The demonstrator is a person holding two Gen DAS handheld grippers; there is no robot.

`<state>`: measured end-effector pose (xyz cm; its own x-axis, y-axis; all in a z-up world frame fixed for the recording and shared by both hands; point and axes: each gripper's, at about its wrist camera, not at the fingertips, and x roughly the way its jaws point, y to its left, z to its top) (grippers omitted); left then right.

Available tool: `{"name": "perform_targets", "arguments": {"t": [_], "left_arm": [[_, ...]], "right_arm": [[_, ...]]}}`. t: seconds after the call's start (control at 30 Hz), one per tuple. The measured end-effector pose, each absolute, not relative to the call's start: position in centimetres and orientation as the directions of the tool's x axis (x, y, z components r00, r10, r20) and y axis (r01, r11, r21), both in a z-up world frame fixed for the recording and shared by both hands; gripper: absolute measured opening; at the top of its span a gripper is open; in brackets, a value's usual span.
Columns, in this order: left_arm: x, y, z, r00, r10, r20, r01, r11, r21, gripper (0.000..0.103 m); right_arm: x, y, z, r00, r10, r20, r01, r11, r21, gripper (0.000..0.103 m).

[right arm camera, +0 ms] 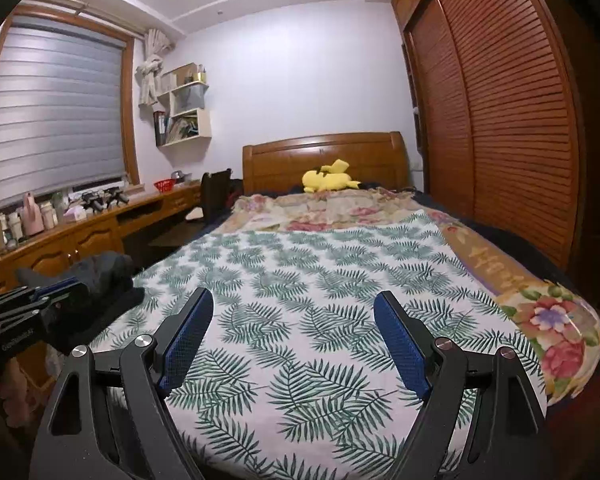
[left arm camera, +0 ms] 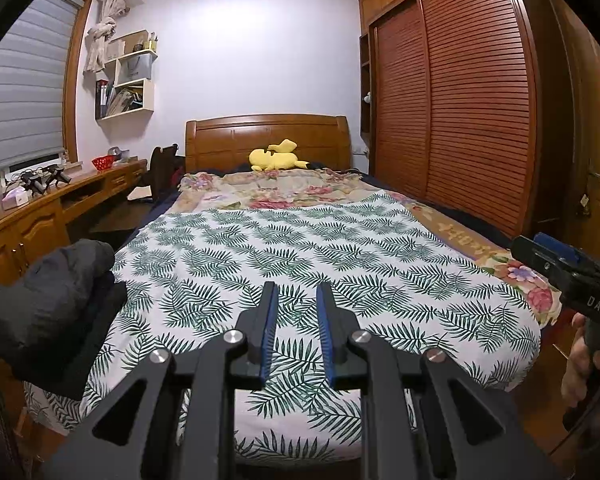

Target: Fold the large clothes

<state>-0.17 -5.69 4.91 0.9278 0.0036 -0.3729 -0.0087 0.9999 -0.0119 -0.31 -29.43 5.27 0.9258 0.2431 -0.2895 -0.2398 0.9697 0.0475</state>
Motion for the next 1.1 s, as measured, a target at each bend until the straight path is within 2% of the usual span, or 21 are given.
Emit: {"name": "perform_targets", "arguments": {"t": [1.1], "left_arm": [[0.14,-5.51,4.23,0.921,-0.006,-0.389,-0.005,1.0,-0.026,0.019]], "right_arm": [[-0.88,-28.96,4.58,0.922,0.249,-0.298,-0.246,0.968,0.046,0.084]]}}
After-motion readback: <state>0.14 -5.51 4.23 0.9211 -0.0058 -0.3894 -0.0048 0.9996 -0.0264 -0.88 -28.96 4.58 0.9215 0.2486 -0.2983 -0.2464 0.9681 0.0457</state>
